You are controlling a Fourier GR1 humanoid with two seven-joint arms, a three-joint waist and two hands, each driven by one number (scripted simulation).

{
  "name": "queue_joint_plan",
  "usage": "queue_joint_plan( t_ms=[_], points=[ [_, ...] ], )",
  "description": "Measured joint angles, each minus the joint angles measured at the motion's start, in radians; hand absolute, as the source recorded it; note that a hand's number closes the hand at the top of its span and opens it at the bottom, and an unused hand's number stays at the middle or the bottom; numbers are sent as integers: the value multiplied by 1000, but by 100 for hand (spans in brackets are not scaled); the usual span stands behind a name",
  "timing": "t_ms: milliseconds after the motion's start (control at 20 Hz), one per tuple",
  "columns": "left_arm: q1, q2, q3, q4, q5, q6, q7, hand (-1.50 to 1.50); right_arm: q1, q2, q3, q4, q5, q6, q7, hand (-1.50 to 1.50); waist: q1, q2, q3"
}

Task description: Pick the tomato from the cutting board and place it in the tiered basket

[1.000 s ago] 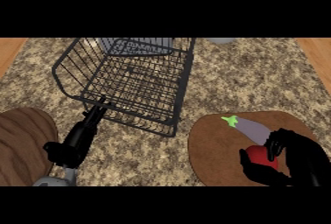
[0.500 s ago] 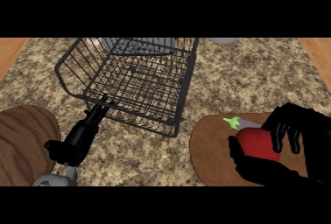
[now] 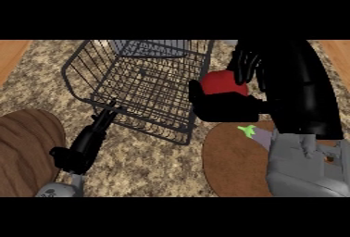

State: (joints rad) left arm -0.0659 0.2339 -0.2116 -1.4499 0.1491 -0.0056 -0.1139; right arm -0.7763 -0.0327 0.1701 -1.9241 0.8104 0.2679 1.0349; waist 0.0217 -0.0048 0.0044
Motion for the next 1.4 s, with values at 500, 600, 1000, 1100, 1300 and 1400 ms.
queue_joint_plan(
  t_ms=[500, 600, 1000, 1100, 1300, 1400],
  points=[
    [-10, -15, 3, -2, -14, 2, 18, 0, -369, 27, -60, 512, -77, -127, -4, 150, 14, 5, 1],
    [-14, -14, 4, 1, -18, -3, 14, 0, -414, 28, -58, 619, -95, -174, -24, 150, 16, 6, 1],
    [-27, -25, 4, 5, -33, -11, 18, 0, -567, 31, -12, 987, -203, -368, -108, 150, 31, 11, 1],
    [-34, -25, 4, 8, -33, -19, 21, 0, -589, 32, 13, 1053, -253, -428, -130, 150, 37, 12, 1],
    [-41, -28, 6, 15, -33, -34, 17, 0, -621, 32, 59, 1144, -368, -535, -173, 150, 45, 14, 1],
    [-41, -34, 5, 18, -42, -27, 11, 0, -645, 32, 75, 1176, -429, -576, -176, 150, 47, 13, 1]
  ],
)
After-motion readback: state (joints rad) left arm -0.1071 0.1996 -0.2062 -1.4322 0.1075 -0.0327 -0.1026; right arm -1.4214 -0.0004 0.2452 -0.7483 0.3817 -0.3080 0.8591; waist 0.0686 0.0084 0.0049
